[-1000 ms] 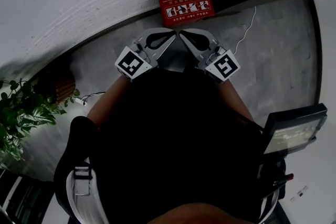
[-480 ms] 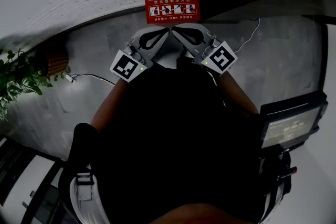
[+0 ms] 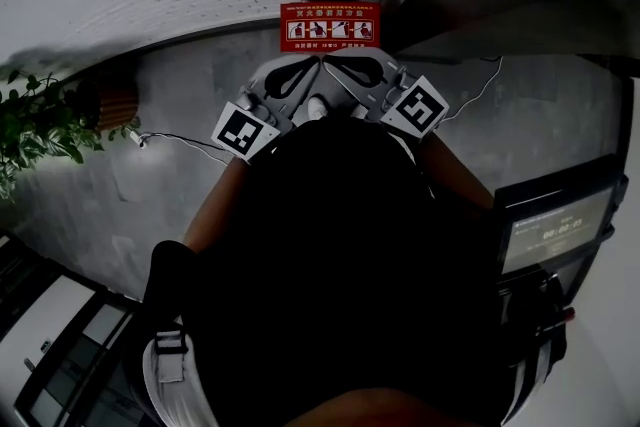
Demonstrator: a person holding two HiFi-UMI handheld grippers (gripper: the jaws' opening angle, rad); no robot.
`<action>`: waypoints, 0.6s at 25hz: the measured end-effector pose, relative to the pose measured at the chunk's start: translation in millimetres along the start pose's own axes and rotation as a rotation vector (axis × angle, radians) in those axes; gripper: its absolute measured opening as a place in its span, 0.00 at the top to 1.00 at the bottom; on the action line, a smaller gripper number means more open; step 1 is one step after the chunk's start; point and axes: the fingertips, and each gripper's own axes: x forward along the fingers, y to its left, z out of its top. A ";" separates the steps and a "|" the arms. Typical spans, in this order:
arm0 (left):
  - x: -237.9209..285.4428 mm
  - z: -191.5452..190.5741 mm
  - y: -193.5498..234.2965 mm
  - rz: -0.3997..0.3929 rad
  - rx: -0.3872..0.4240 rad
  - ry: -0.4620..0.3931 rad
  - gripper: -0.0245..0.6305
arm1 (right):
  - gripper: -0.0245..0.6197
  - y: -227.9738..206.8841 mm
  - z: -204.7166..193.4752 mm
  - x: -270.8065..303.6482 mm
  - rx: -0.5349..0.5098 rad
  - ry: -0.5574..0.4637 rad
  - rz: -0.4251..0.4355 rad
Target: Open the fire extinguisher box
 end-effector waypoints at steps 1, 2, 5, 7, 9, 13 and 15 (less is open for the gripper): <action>2.0 0.4 1.3 -0.003 0.007 -0.009 0.96 | 0.95 -1.7 1.1 0.6 -0.008 -0.004 0.001; 3.9 1.4 2.7 -0.006 0.017 -0.018 0.96 | 0.95 -3.1 2.6 0.9 -0.017 -0.006 0.003; 8.8 11.5 9.0 -0.008 0.043 -0.041 0.96 | 0.95 -9.3 11.6 1.7 -0.045 -0.002 -0.001; 9.3 16.6 12.3 -0.008 0.047 -0.054 0.96 | 0.95 -12.9 15.7 1.6 -0.050 0.006 -0.011; 8.3 17.2 15.6 -0.009 0.048 -0.057 0.96 | 0.95 -15.6 17.2 2.0 -0.040 0.009 -0.020; 5.3 12.1 19.0 -0.005 0.044 -0.054 0.96 | 0.95 -24.3 4.9 1.2 0.009 0.030 -0.044; 3.4 2.2 19.1 0.002 0.037 -0.040 0.96 | 0.95 -32.4 -10.1 -1.9 0.058 0.041 -0.065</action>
